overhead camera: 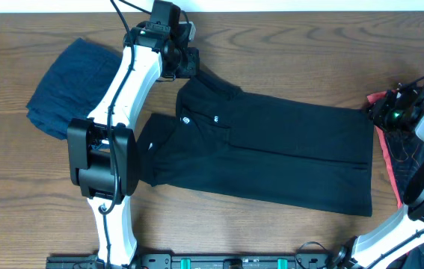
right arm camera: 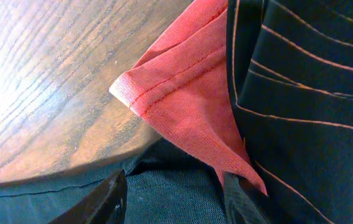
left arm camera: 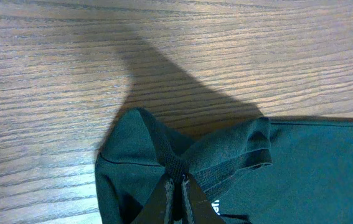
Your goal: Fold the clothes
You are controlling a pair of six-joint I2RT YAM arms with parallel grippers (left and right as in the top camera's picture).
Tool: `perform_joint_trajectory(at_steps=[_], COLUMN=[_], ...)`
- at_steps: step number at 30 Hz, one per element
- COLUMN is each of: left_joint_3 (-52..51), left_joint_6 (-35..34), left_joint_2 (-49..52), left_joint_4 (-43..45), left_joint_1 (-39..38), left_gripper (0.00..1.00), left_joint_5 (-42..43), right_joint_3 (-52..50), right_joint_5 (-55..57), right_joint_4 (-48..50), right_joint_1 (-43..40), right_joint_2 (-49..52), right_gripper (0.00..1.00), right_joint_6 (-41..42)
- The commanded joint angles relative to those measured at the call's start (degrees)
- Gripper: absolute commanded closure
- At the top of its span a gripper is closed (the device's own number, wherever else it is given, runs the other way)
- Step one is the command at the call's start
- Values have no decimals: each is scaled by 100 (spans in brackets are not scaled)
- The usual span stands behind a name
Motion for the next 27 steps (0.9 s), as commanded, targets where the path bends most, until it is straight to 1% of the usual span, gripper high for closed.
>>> perform_joint_trajectory(at_steps=[1, 4, 10, 12, 16, 17, 18, 19, 20, 24, 27], left_joint_3=[31, 31, 31, 31, 31, 31, 31, 31, 31, 31, 31], left_joint_6=[37, 37, 37, 37, 39, 39, 39, 39, 39, 39, 39], left_joint_2=[15, 15, 15, 15, 15, 15, 15, 15, 15, 15, 15], left_joint_4=[-22, -17, -20, -22, -50, -61, -66, -70, -70, -105, -103], left_joint_1=[9, 9, 9, 9, 9, 9, 9, 11, 11, 11, 9], left_gripper=[94, 94, 94, 94, 94, 94, 94, 94, 94, 94, 94], left_joint_5=[50, 50, 52, 50, 50, 50, 50, 50, 50, 50, 50], right_joint_3=[-92, -92, -92, -92, -92, -90, -81, -72, -61, -48, -48], right_joint_5=[-66, -70, 7, 4, 0, 2, 2, 7, 57, 540, 579], right_joint_4=[-120, -177, -234, -245, -243, -240, -232, -225, -225, -271, -330], right_joint_1=[125, 170, 214, 214, 214, 208, 201, 181, 160, -26, -254], right_joint_2=[284, 284, 284, 284, 284, 280, 278, 278, 278, 278, 278], right_gripper=[53, 54, 59, 65, 85, 86, 84, 74, 67, 66, 68], right_joint_6=[-138, -238, -289, -289, -286, -286, -289, -289, -289, -278, -142])
